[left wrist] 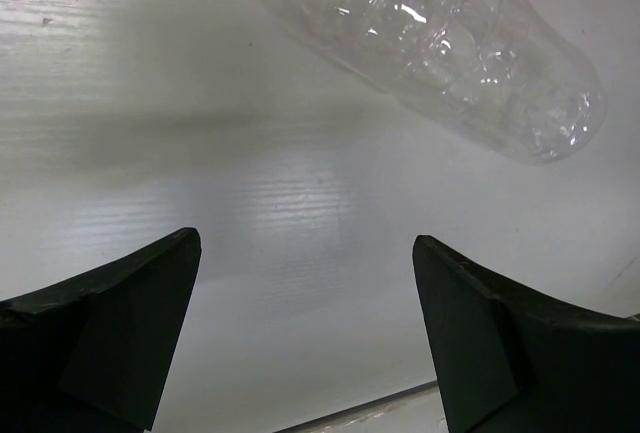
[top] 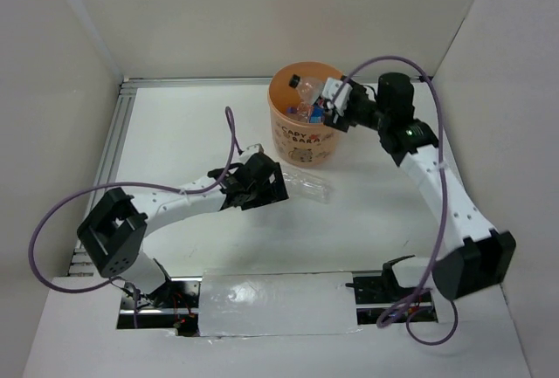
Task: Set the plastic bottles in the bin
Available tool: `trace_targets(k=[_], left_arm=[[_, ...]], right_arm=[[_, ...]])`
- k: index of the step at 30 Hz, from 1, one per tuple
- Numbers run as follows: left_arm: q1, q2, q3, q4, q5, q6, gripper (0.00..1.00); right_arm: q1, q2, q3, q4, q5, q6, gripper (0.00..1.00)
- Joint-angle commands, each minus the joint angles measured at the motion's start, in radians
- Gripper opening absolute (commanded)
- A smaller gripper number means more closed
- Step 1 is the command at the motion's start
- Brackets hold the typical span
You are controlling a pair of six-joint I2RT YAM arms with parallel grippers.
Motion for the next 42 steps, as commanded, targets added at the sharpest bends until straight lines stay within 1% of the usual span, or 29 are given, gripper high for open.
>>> trace_targets(k=[1, 2, 3, 4, 5, 6, 7, 10, 13, 14, 15, 16, 17, 18, 19, 20, 21, 22, 23, 25, 27, 29, 30, 32, 35, 38, 42], left_arm=[[-0.017, -0.103, -0.052, 0.033, -0.025, -0.026, 1.0], [-0.017, -0.12, -0.063, 0.033, -0.025, -0.035, 1.0], [-0.017, -0.135, -0.074, 0.019, -0.036, -0.035, 1.0], [-0.017, -0.152, -0.083, 0.019, -0.05, -0.035, 1.0], [-0.017, -0.181, -0.092, 0.005, -0.059, -0.035, 1.0], [-0.017, -0.197, -0.108, 0.005, -0.059, -0.035, 1.0], [-0.017, -0.211, -0.117, -0.007, -0.07, -0.035, 1.0], [-0.017, -0.263, -0.148, -0.016, -0.081, -0.035, 1.0], [-0.017, -0.307, -0.172, -0.026, -0.09, -0.035, 1.0], [-0.017, -0.32, -0.172, -0.035, -0.09, -0.035, 1.0], [-0.017, -0.33, -0.183, -0.047, -0.101, -0.035, 1.0], [-0.017, -0.344, -0.183, -0.047, -0.101, -0.026, 1.0], [-0.017, -0.373, -0.195, -0.047, -0.122, -0.026, 1.0], [-0.017, -0.39, -0.214, -0.056, -0.122, -0.026, 1.0], [-0.017, -0.405, -0.226, -0.056, -0.136, -0.026, 1.0], [-0.017, -0.434, -0.247, -0.056, -0.136, -0.026, 1.0], [-0.017, -0.447, -0.257, -0.056, -0.136, -0.026, 1.0], [-0.017, -0.458, -0.257, -0.056, -0.136, -0.026, 1.0], [-0.017, -0.467, -0.272, -0.056, -0.136, -0.026, 1.0], [-0.017, -0.481, -0.284, -0.056, -0.136, -0.035, 1.0], [-0.017, -0.49, -0.293, -0.065, -0.136, -0.045, 1.0], [-0.017, -0.502, -0.315, -0.066, -0.136, -0.057, 1.0], [-0.017, -0.511, -0.315, -0.066, -0.136, -0.057, 1.0], [-0.017, -0.521, -0.326, -0.066, -0.136, -0.066, 1.0], [-0.017, -0.531, -0.338, -0.076, -0.136, -0.075, 1.0], [-0.017, -0.542, -0.349, -0.085, -0.136, -0.085, 1.0], [-0.017, -0.553, -0.367, -0.086, -0.136, -0.094, 1.0]], right_arm=[[-0.005, 0.131, 0.16, 0.103, 0.049, 0.048, 0.29], [-0.005, 0.164, 0.197, 0.084, 0.039, 0.048, 0.5], [-0.005, 0.22, 0.231, 0.037, 0.03, 0.048, 0.63], [-0.016, 0.24, 0.284, 0.018, 0.019, 0.057, 0.74], [-0.026, 0.253, 0.297, 0.018, -0.007, 0.068, 0.83], [-0.026, 0.253, 0.297, 0.009, -0.023, 0.08, 0.94], [-0.035, 0.253, 0.297, 0.009, -0.039, 0.091, 1.0], [-0.036, 0.202, 0.297, 0.009, -0.092, 0.124, 1.0], [-0.045, 0.15, 0.288, -0.034, -0.183, 0.135, 1.0], [-0.063, 0.1, 0.265, -0.072, -0.226, 0.135, 0.96], [-0.074, 0.069, 0.245, -0.097, -0.33, 0.135, 0.92], [-0.074, 0.037, 0.221, -0.132, -0.38, 0.108, 0.86], [-0.074, -0.024, 0.155, -0.24, -0.42, 0.013, 0.69], [-0.074, -0.055, 0.107, -0.288, -0.446, -0.028, 0.59], [-0.074, -0.087, 0.051, -0.319, -0.457, -0.058, 0.51], [-0.057, -0.182, -0.14, -0.329, -0.407, -0.107, 0.43], [-0.045, -0.183, -0.142, -0.329, -0.377, -0.107, 0.43], [-0.045, -0.21, -0.202, -0.329, -0.348, -0.134, 0.46], [-0.045, -0.261, -0.312, -0.278, -0.317, -0.15, 0.54], [-0.034, -0.293, -0.396, -0.228, -0.238, -0.159, 0.76], [-0.025, -0.304, -0.482, -0.149, -0.189, -0.158, 0.82], [0.004, -0.304, -0.523, -0.102, -0.113, -0.158, 0.84], [0.013, -0.29, -0.562, -0.038, -0.084, -0.141, 0.85], [0.03, -0.264, -0.596, 0.019, -0.011, -0.141, 0.87], [0.07, -0.221, -0.649, 0.125, 0.058, -0.141, 0.88], [0.098, -0.175, -0.674, 0.219, 0.095, -0.15, 0.9], [0.136, -0.138, -0.714, 0.288, 0.154, -0.15, 0.91]])
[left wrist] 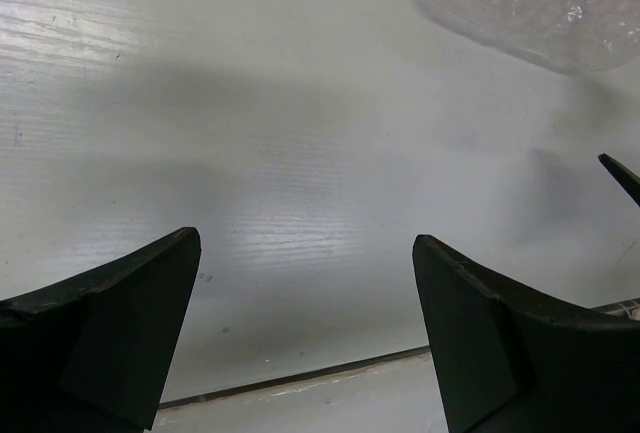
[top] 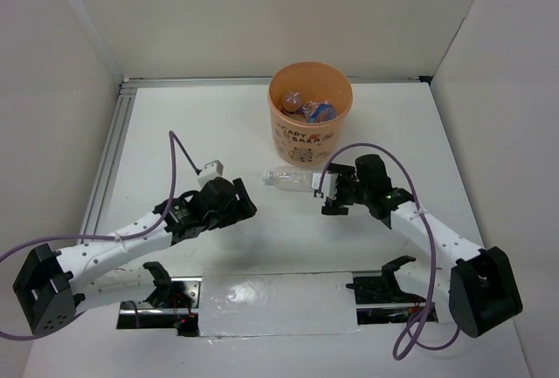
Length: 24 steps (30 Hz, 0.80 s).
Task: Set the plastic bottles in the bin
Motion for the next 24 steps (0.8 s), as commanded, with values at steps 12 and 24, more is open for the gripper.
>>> trace_targets(k=[12, 24], left_arm=[[-0.004, -0.06, -0.036, 0.007, -0.026, -0.013, 1.0], [-0.004, -0.105, -0.054, -0.002, -0.036, -0.004, 1.0]], right_arm=[[0.099, 0.208, 0.0, 0.296, 0.155, -0.033, 0.92], [0.108, 0.378, 0.067, 0.33, 0.165, -0.076, 0.92]])
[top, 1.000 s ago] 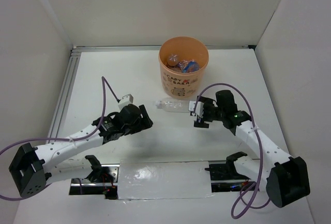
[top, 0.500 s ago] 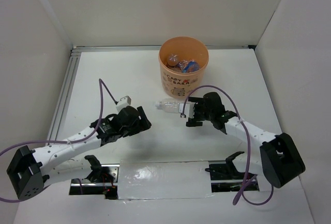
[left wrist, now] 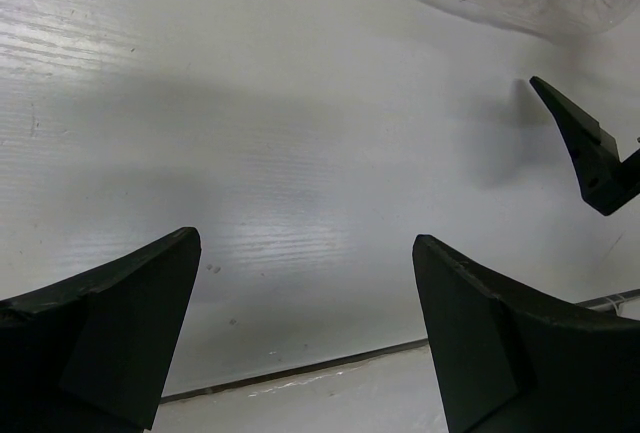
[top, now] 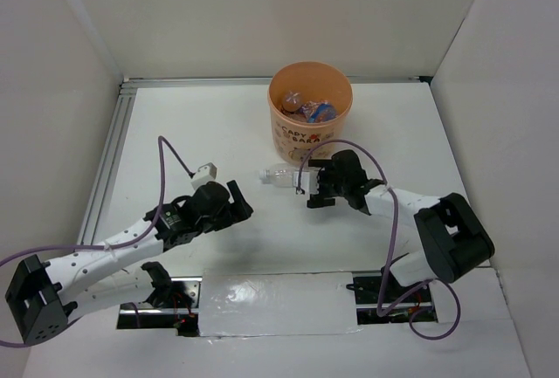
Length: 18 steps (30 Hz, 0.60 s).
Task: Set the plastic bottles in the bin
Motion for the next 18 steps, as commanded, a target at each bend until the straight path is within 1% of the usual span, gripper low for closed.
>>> trace_targets(k=[1, 4, 6, 7, 10, 11, 12, 14, 16, 17, 18], left_arm=[[-0.004, -0.018, -0.006, 0.004, -0.033, 0.011, 1.0], [-0.004, -0.018, -0.006, 0.004, -0.033, 0.011, 1.0], [-0.004, -0.018, -0.006, 0.004, -0.033, 0.011, 1.0], [-0.004, -0.009, -0.006, 0.004, -0.033, 0.011, 1.0], [-0.004, -0.009, -0.006, 0.013, -0.033, 0.02, 1.0], [-0.004, -0.009, -0.006, 0.022, -0.033, 0.02, 1.0], [-0.004, -0.009, -0.006, 0.033, -0.033, 0.029, 1.0], [-0.004, -0.009, -0.006, 0.045, -0.033, 0.054, 1.0], [-0.004, -0.009, -0.015, 0.079, -0.023, 0.115, 1.0], [-0.004, -0.009, -0.015, 0.097, -0.023, 0.149, 1.0], [-0.004, -0.009, -0.015, 0.153, 0.019, 0.24, 1.0]], right_arm=[[0.01, 0.037, 0.043, 0.02, -0.015, -0.005, 0.92], [0.01, 0.059, 0.056, 0.011, -0.024, -0.015, 0.92], [0.01, 0.059, 0.079, -0.033, -0.085, -0.015, 0.88], [0.01, 0.059, 0.094, -0.105, -0.113, -0.031, 0.83], [0.01, 0.069, 0.135, -0.185, -0.168, -0.059, 0.69], [0.01, 0.069, 0.152, -0.254, -0.193, -0.09, 0.65], [0.01, 0.069, 0.152, -0.283, -0.225, -0.104, 0.62], [0.01, 0.069, 0.174, -0.372, -0.263, -0.136, 0.61], [0.01, 0.069, 0.174, -0.396, -0.272, -0.136, 0.61], [0.019, 0.069, 0.174, -0.396, -0.273, -0.136, 0.63], [0.019, 0.069, 0.174, -0.417, -0.273, -0.145, 0.68]])
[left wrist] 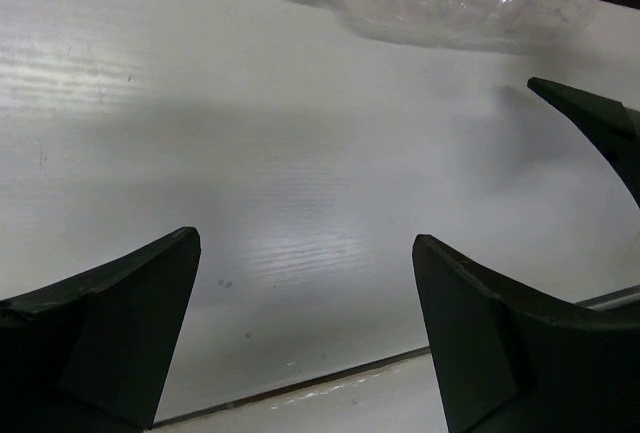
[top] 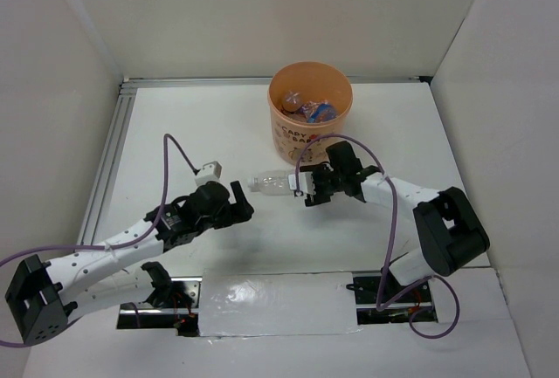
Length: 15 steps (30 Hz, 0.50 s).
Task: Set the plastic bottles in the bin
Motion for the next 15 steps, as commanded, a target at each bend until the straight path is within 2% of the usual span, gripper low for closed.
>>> trace_targets(k=[1, 3, 6, 9, 10, 13, 15], left_arm=[[-0.004, -0.004, -0.008, 0.123, 0.029, 0.228, 1.0], [-0.004, -0.004, 0.002, 0.221, 0.064, 0.34, 1.0], [-0.004, 0.042, 0.032, 0.333, 0.102, 0.645, 1.0], [-0.004, 0.123, 0.078, 0.399, 0.153, 0.828, 1.0], [-0.004, 0.149, 0.097, 0.438, 0.162, 0.933, 1.0], [-0.004, 0.256, 0.12, 0.482, 0.217, 1.099, 1.0], [-0.004, 0.325, 0.13, 0.533, 0.259, 1.153, 1.0]], right_arm=[[0.017, 0.012, 0.014, -0.173, -0.063, -0.032, 0.68], [0.017, 0.012, 0.014, -0.216, -0.063, -0.055, 0.7], [0.017, 0.012, 0.014, -0.265, -0.084, -0.075, 0.7], [0.017, -0.008, 0.014, -0.278, -0.084, -0.075, 0.7], [0.017, -0.008, 0.005, -0.278, -0.093, -0.075, 0.7], [0.008, -0.041, 0.005, -0.307, -0.107, -0.075, 0.7], [-0.015, -0.084, 0.038, -0.351, -0.148, -0.054, 0.7]])
